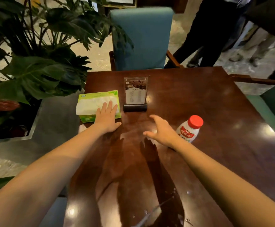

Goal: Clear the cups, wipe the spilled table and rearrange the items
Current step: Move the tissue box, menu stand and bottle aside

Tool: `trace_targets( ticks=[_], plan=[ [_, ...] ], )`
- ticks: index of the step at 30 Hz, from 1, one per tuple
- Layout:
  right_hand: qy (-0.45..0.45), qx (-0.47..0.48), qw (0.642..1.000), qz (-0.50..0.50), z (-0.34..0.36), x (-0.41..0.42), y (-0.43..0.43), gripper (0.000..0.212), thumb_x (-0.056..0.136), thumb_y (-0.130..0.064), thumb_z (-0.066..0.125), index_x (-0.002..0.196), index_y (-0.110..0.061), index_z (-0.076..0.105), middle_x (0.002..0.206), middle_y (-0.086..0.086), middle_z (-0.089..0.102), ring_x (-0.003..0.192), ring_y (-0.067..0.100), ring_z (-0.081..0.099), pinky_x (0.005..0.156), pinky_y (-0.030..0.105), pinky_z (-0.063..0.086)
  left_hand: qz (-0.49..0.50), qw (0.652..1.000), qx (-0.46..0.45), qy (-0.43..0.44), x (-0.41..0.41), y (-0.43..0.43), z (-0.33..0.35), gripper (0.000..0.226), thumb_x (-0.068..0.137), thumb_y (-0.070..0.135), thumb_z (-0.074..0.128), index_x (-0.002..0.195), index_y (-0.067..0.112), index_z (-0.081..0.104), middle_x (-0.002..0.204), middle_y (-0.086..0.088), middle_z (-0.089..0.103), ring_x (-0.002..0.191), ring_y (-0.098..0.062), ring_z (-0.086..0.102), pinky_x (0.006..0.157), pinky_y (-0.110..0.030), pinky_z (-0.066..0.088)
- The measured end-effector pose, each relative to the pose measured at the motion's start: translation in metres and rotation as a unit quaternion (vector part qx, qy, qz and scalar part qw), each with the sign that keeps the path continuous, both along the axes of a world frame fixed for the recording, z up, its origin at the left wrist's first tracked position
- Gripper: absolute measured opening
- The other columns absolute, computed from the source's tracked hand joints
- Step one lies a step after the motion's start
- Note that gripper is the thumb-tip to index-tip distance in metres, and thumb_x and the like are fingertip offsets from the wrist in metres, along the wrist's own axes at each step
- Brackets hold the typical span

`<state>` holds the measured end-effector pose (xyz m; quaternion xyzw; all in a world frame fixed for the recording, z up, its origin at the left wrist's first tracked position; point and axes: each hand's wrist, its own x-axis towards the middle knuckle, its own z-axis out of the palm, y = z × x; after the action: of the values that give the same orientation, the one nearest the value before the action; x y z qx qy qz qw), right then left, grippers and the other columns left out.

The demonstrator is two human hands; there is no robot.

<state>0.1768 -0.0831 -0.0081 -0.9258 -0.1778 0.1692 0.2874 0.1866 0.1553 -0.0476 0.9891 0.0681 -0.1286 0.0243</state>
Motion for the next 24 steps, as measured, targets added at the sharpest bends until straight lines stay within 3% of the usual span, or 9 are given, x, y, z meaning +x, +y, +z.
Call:
trace_targets(
  ticks=[4,7,9,13,15,18,21,24],
  plan=[
    [-0.024,-0.011,1.0,-0.014,-0.015,-0.048,-0.036,0.07,0.082,-0.04,0.066,0.139,-0.009,0.039,0.141,0.01,0.047,0.13,0.025,0.044,0.105,0.032,0.034,-0.029,1.0,-0.007,0.001,-0.013,-0.028,-0.007,0.082,0.088,0.053,0.047,0.148,0.023,0.0,0.158,-0.007,-0.008,0.145,-0.029,-0.008,0.115,-0.051,0.003],
    [-0.04,-0.013,0.993,-0.114,-0.025,-0.072,-0.068,0.052,0.081,-0.042,0.067,0.123,-0.014,0.054,0.123,0.006,0.062,0.113,0.024,0.059,0.088,0.034,0.047,-0.093,0.993,-0.065,0.01,-0.023,-0.061,-0.011,0.082,0.087,0.052,0.048,0.148,0.024,0.002,0.159,-0.004,-0.002,0.145,-0.027,-0.006,0.116,-0.05,0.002],
    [-0.068,-0.023,0.978,-0.198,-0.024,-0.075,-0.086,0.044,0.079,-0.043,0.067,0.111,-0.014,0.058,0.113,0.006,0.066,0.103,0.025,0.063,0.075,0.031,0.047,-0.141,0.982,-0.125,0.026,-0.029,-0.09,-0.011,0.086,0.084,0.051,0.053,0.148,0.023,0.003,0.159,-0.003,0.005,0.146,-0.024,-0.001,0.116,-0.048,0.003],
    [-0.094,0.012,0.95,-0.298,-0.017,-0.057,-0.11,0.048,0.075,-0.04,0.074,0.103,-0.009,0.05,0.106,0.01,0.065,0.099,0.03,0.062,0.067,0.032,0.042,-0.155,0.942,-0.293,0.043,-0.034,-0.151,-0.017,0.093,0.079,0.041,0.067,0.148,0.017,0.009,0.158,-0.006,0.013,0.146,-0.023,0.006,0.119,-0.042,0.009],
    [-0.095,0.04,0.95,-0.295,-0.012,-0.045,-0.115,0.052,0.074,-0.037,0.075,0.109,-0.009,0.048,0.109,0.01,0.064,0.1,0.03,0.062,0.069,0.033,0.044,-0.162,0.924,-0.346,0.028,-0.033,-0.174,-0.018,0.095,0.076,0.037,0.072,0.148,0.016,0.012,0.157,-0.005,0.017,0.145,-0.023,0.011,0.118,-0.041,0.013],
    [-0.098,0.101,0.965,-0.223,-0.001,-0.029,-0.117,0.061,0.074,-0.031,0.076,0.124,-0.011,0.047,0.122,0.009,0.06,0.109,0.025,0.059,0.087,0.042,0.051,-0.173,0.894,-0.412,-0.025,-0.03,-0.191,-0.02,0.09,0.072,0.031,0.077,0.144,0.02,0.024,0.15,-0.004,0.033,0.14,-0.025,0.027,0.115,-0.041,0.02],
    [-0.091,0.147,0.973,-0.152,0.007,-0.016,-0.12,0.063,0.072,-0.02,0.079,0.127,-0.013,0.049,0.126,0.004,0.057,0.111,0.015,0.055,0.094,0.032,0.047,-0.152,0.89,-0.428,-0.029,-0.023,-0.196,-0.027,0.087,0.071,0.035,0.077,0.142,0.023,0.028,0.147,-0.004,0.039,0.137,-0.025,0.032,0.112,-0.044,0.026],
    [-0.047,0.151,0.979,-0.125,0.013,-0.006,-0.122,0.065,0.07,-0.017,0.079,0.127,-0.016,0.048,0.125,0.001,0.054,0.107,0.009,0.051,0.087,0.022,0.041,-0.145,0.896,-0.419,0.001,-0.015,-0.196,-0.036,0.09,0.07,0.038,0.077,0.144,0.026,0.026,0.147,-0.004,0.04,0.137,-0.024,0.033,0.111,-0.046,0.029]
  ],
)
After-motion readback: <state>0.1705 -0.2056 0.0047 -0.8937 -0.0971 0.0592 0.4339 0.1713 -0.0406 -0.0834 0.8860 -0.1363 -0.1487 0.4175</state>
